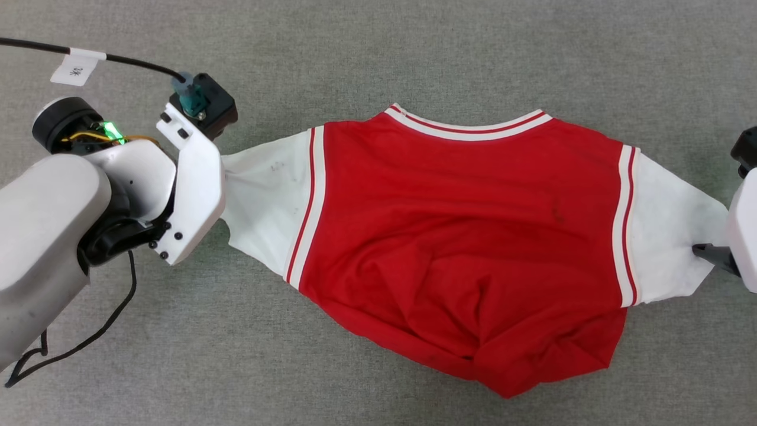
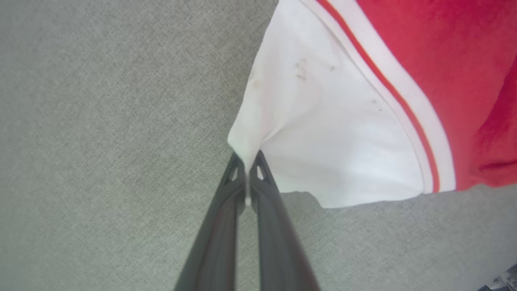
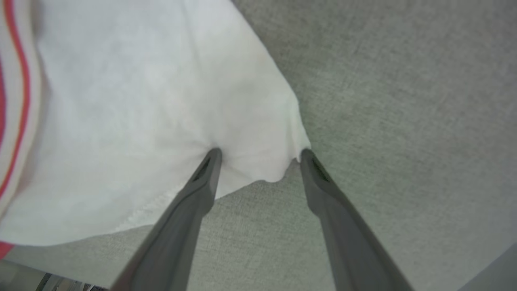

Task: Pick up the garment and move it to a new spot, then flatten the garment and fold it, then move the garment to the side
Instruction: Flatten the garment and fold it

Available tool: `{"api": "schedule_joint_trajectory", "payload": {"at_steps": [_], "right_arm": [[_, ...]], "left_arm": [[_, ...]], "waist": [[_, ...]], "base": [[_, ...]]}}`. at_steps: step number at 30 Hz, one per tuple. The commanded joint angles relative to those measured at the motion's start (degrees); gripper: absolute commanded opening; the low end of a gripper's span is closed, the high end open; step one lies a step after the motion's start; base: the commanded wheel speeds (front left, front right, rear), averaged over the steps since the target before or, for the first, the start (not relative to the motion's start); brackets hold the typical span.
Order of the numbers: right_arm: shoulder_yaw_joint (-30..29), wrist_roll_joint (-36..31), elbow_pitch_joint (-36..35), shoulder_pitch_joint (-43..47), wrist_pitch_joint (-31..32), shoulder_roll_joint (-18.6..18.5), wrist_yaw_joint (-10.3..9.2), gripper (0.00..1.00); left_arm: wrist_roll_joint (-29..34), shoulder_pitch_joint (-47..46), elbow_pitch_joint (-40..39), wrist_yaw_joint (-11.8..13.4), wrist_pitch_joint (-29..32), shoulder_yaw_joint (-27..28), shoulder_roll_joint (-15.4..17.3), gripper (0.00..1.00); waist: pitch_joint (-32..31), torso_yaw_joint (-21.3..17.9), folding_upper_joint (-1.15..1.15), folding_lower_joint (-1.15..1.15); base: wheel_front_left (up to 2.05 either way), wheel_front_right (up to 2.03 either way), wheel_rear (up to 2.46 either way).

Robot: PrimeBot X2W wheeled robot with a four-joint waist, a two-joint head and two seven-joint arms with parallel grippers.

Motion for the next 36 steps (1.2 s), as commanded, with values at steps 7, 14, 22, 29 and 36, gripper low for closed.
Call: {"api": "schedule_joint_trajectory", "payload": {"at_steps": [7,14,22,29,36], "right_arm": [[5.9,0.1,2.9,-0.9,-7.1,3.4,-0.03,0.00],[6.1,0.7,0.9,-4.0,-16.6,-0.2,-0.04,0.00],[4.3,1.0,-3.9,-4.1,-28.1,-4.5,-0.05,0.00],[1.5,-0.7,-8.5,-6.2,-32.9,-5.1,-0.04,0.00],[-2.8,-5.3,-10.2,-11.7,-33.7,-3.8,-0.05,0.00]], "left_arm": [[-0.7,0.2,1.9,0.0,-2.1,-1.3,-0.1,0.00],[-0.5,1.8,2.2,0.0,-7.9,-0.7,-0.1,0.00],[1.1,1.1,-0.1,1.1,-14.5,1.6,1.0,0.00],[2.9,-1.9,-3.3,3.1,-18.6,4.4,1.4,0.00],[5.9,-7.6,-2.2,3.8,-20.4,5.9,-2.2,0.00]], "waist": [[-0.5,-0.6,0.00,0.00],[-5.2,-1.4,0.00,0.00],[-10.5,-1.4,0.00,0.00],[-13.8,-1.6,0.00,0.00],[-13.8,-0.9,0.00,0.00]], "base": [[0.00,0.00,0.00],[0.00,0.00,0.00],[0.00,0.00,0.00],[0.00,0.00,0.00],[0.00,0.00,0.00]]}}
